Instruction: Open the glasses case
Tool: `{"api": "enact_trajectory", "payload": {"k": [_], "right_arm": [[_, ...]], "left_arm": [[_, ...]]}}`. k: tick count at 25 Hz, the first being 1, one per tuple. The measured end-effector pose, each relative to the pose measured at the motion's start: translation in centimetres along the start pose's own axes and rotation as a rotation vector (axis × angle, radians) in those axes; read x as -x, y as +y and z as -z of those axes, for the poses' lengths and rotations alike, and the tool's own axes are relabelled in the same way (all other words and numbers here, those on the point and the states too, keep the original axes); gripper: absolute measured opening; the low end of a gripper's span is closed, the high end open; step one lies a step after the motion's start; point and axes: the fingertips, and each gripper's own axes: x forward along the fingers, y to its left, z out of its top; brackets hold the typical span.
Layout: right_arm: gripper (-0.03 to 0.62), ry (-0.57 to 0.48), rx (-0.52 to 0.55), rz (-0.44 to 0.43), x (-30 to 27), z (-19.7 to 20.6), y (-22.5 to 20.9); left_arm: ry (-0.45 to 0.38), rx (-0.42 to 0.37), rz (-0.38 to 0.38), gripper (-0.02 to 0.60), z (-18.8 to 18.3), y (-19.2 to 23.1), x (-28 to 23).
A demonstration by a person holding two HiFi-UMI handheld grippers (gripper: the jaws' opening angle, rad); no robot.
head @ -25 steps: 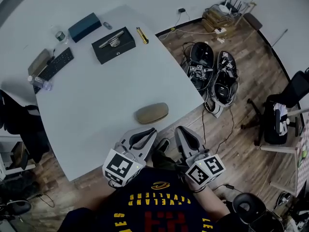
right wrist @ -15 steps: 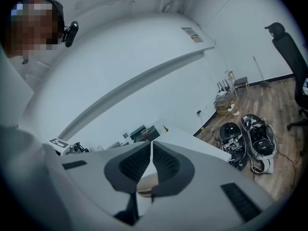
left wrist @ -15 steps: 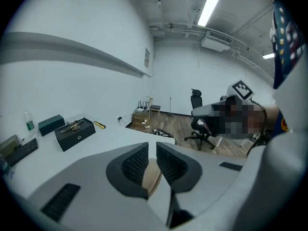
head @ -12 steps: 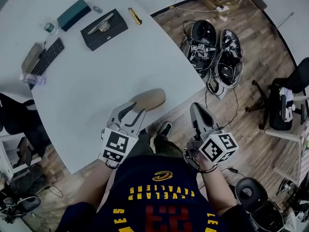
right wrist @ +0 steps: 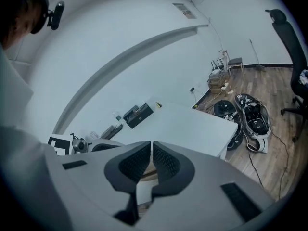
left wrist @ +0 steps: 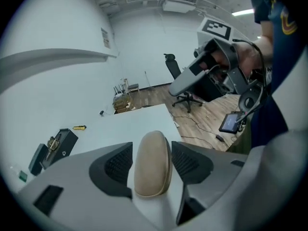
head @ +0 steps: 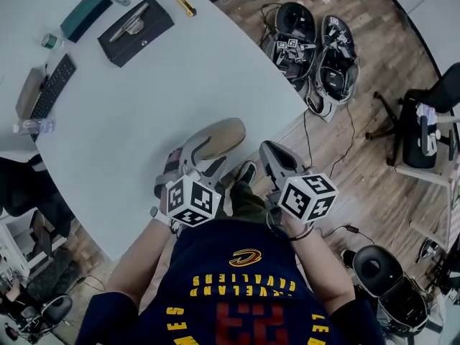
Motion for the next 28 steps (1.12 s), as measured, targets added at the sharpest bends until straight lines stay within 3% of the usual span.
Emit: {"api": "enact_trajectory", "payload": {"k": [3,8,10,12,17,28], "right_arm": [[0.028,0.079,0.024,0.007,-2.2,2.8,0.8],[0.037,0.198,-0.025,0.049,-5.0,7.6,0.1],[0.138,0.238,-0.08,0.051,-6.0,9.3,-0.2],[0.156,0.262,-0.131,0.049,-6.7,10.5,-0.4],[0.153,0.265,-0.221,0.045,-7.7,11.6,-0.7],[0.113,0.242,-0.406,0.028,-9.3,12.9,-1.2]], "left_arm": [[0.037,-0.082,0.001,0.256,0.8,-0.4,-1.0],[0.082,-0.111,0.004,0.262,2.0,-0.5,-2.7],[0.091,-0.131,0.008,0.264,2.2,-0.7,-3.1],[0.098,-0.155,0.012,0.264,2.4,-0.9,-3.4],[0.113,-0.191,-0.007,0.264,2.8,-1.0,-3.6],[0.145,-0.171,-0.012,0.263,4.2,-0.7,-4.2]]}}
